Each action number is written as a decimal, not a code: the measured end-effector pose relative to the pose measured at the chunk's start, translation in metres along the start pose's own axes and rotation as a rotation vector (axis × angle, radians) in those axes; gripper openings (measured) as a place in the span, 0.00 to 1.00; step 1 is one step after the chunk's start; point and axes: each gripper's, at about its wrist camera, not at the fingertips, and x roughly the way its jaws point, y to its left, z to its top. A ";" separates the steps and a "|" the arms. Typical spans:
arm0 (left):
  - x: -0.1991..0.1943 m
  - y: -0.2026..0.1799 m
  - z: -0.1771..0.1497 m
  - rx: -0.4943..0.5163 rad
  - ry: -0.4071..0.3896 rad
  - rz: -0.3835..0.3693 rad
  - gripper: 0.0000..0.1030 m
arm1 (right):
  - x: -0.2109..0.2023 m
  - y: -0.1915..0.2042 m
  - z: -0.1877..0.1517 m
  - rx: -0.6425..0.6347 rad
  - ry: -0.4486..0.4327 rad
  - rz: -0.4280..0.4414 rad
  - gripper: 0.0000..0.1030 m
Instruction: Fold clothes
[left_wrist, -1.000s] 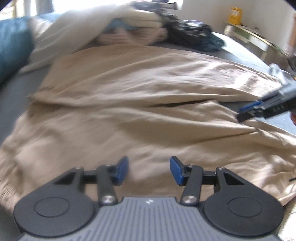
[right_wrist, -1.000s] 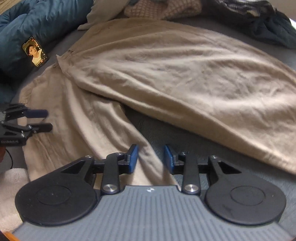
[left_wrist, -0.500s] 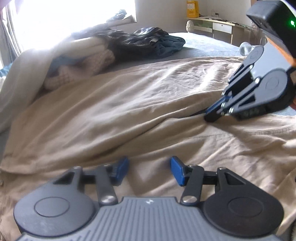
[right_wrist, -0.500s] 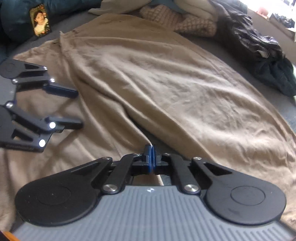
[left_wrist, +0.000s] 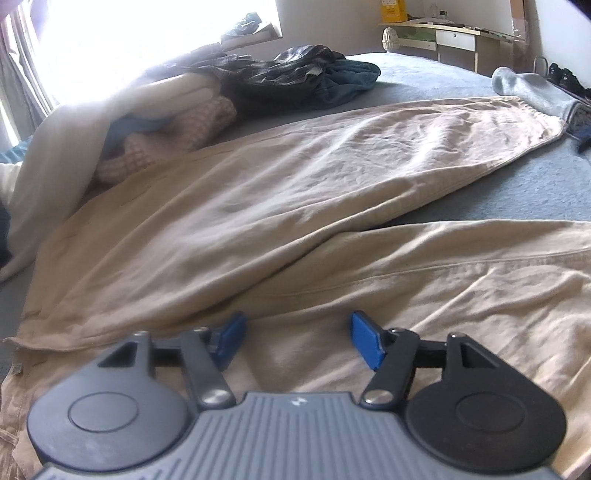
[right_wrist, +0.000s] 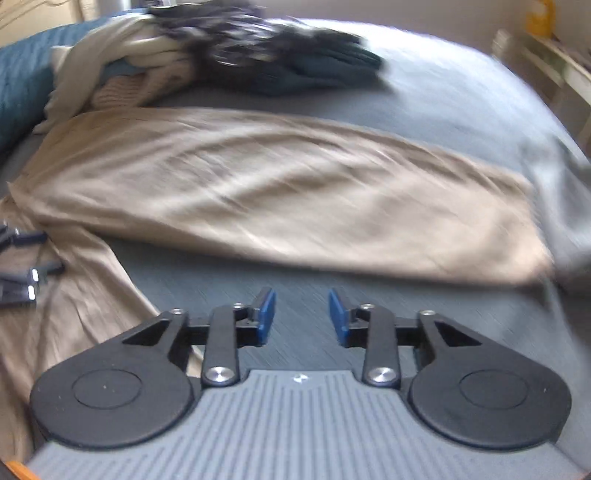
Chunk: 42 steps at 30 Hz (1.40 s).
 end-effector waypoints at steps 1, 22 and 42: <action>-0.002 -0.001 -0.001 0.001 0.001 0.005 0.63 | -0.006 -0.010 -0.012 -0.006 0.032 -0.008 0.46; -0.001 -0.010 0.003 0.043 0.040 0.054 0.65 | 0.017 -0.053 -0.088 -0.305 0.354 0.093 0.49; -0.001 -0.009 0.003 0.057 0.042 0.072 0.72 | -0.008 -0.088 -0.101 -0.084 0.199 -0.421 0.14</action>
